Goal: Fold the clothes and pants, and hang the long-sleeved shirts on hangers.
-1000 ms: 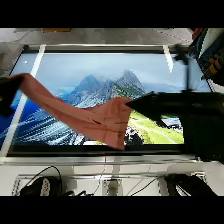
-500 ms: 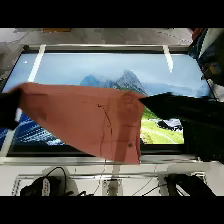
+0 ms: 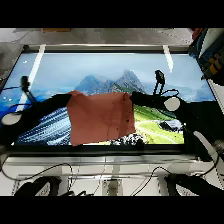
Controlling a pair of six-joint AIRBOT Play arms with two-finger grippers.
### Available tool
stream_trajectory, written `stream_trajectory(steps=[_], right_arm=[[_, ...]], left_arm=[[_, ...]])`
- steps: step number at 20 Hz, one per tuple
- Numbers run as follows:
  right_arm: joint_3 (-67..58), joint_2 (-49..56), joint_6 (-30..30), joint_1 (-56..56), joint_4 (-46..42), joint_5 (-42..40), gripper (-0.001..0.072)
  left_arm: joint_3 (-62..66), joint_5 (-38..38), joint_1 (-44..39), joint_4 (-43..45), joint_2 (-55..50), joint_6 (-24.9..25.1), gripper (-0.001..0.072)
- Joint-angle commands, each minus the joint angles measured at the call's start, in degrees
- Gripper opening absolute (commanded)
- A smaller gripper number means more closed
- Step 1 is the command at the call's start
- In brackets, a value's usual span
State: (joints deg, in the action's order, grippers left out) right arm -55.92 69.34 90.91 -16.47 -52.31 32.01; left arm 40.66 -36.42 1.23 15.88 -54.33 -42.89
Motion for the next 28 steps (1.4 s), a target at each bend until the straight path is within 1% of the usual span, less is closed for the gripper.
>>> stream_trajectory(steps=[1,2,3,5,6,7,8,11,13,14,15,16,17,18,19,20,21,22,23,25,27,28], right_arm=[[-0.4,2.3,0.1,3.5,-1.7,5.6,0.0019],[-0.9,2.3,-0.5,5.0,-2.7,12.5,0.0019],[-1.2,2.3,-1.7,6.5,-3.6,20.6,0.0019],[-1.1,2.4,-8.2,8.3,-5.5,36.0,0.0019],[-0.9,2.4,-10.2,8.3,-6.9,41.8,0.0019],[-0.3,2.4,-11.3,8.1,-7.7,45.8,0.002],[0.7,2.4,-11.3,7.7,-7.7,46.8,0.0019],[5.3,2.4,-11.3,5.3,-7.6,44.7,0.0019],[7.1,2.4,-11.3,3.9,-7.7,44.9,0.002],[7.3,2.4,-11.3,3.6,-7.8,44.9,0.0023],[7.3,2.4,-11.3,3.6,-7.8,44.9,0.0042],[7.3,2.3,-11.9,3.6,-7.9,45.0,0.0042],[7.2,2.2,-13.8,3.6,-8.0,45.8,0.0044],[7.2,1.8,-15.4,3.6,-8.2,47.5,0.0099],[7.1,1.2,-16.3,3.6,-9.2,49.6,0.0223],[7.1,0.5,-17.0,3.6,-11.0,52.0,0.0429],[7.0,-0.3,-17.1,3.6,-13.7,53.8,0.0526],[7.0,-1.4,-17.0,3.6,-17.6,54.6,0.0549],[7.0,-2.6,-17.0,3.6,-22.1,54.1,0.0548],[6.9,-5.4,-18.5,4.3,-32.9,50.6,0.0514],[6.0,-8.1,-19.7,9.4,-37.9,45.7,0.002],[5.4,-9.1,-20.1,13.2,-38.7,43.4,0.0018]], left_arm=[[3.6,0.6,-4.8,2.2,-6.6,0.7,0.0007],[3.6,-3.3,-4.2,7.8,-6.3,-3.3,0.0007],[3.6,-9.1,-3.3,15.6,-5.6,-8.3,0.0006],[3.6,-23.9,-0.8,30.7,-4.8,-18.1,0.0007],[3.5,-31.1,0.1,36.0,-4.9,-20.8,0.0007],[3.0,-35.8,0.3,39.5,-5.1,-21.7,0.0007],[1.9,-36.5,0.2,40.4,-5.2,-21.7,0.0008],[-1.0,-32.8,-0.1,40.1,-6.4,-21.7,0.0008],[-1.1,-31.2,-0.1,39.9,-7.4,-21.6,0.0009],[-1.1,-30.3,-0.1,39.4,-7.8,-21.6,0.0041],[-1.1,-29.7,-0.1,39.3,-8.2,-21.6,0.0219],[-1.1,-29.3,-0.1,39.2,-8.4,-21.6,0.0434],[-1.1,-29.1,-0.1,39.2,-8.5,-21.6,0.0566],[-1.1,-29.1,0.0,39.2,-8.5,-21.5,0.0572],[-1.1,-29.1,0.0,39.3,-8.5,-21.2,0.0571],[-1.1,-29.1,0.0,39.2,-8.5,-21.0,0.0571],[-1.1,-28.9,0.0,39.2,-8.5,-21.0,0.0571],[-1.1,-28.9,0.0,39.2,-8.5,-21.0,0.0571],[-1.1,-28.9,0.0,39.2,-8.5,-21.0,0.0572],[-1.1,-28.9,0.0,39.2,-8.5,-21.0,0.0571],[-1.1,-28.9,0.0,39.2,-8.5,-21.0,0.057],[-1.1,-28.9,0.0,39.2,-8.5,-21.0,0.057]])
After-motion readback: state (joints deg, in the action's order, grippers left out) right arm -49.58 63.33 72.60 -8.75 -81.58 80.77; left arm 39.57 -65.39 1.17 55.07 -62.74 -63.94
